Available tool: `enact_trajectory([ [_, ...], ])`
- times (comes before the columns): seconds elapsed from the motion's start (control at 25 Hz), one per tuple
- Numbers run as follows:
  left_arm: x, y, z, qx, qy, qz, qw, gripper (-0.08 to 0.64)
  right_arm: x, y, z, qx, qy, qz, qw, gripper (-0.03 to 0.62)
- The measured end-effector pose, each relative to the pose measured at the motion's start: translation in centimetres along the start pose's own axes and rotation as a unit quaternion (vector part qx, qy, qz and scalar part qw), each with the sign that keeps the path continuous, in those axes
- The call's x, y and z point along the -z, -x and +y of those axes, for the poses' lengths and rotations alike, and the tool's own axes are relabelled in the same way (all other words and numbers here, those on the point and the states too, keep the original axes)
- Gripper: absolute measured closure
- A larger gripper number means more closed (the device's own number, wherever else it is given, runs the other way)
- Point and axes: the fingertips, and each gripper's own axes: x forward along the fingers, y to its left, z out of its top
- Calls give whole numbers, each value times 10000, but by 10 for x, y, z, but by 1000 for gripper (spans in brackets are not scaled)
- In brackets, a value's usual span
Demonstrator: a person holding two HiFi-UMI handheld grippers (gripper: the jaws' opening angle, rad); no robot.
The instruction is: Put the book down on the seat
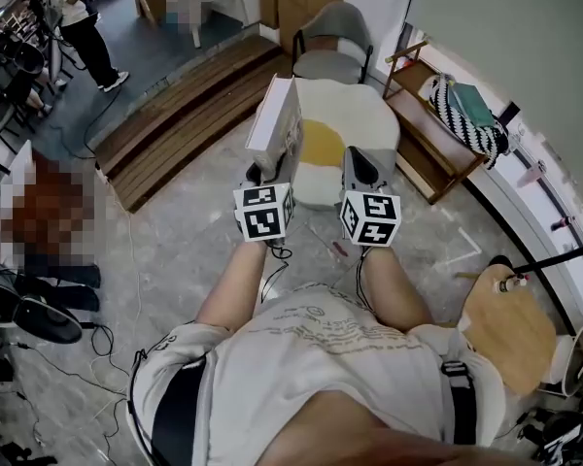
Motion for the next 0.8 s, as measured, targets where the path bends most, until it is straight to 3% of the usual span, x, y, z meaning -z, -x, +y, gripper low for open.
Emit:
enact_trajectory([
  [0.6,38,17,57,43,61,248,9997,374,30,-13,58,-100,-112,130,9998,565],
  [0.8,41,20,74,37,167,249,9995,374,21,-22,68,-54,-54,11,10000,565],
])
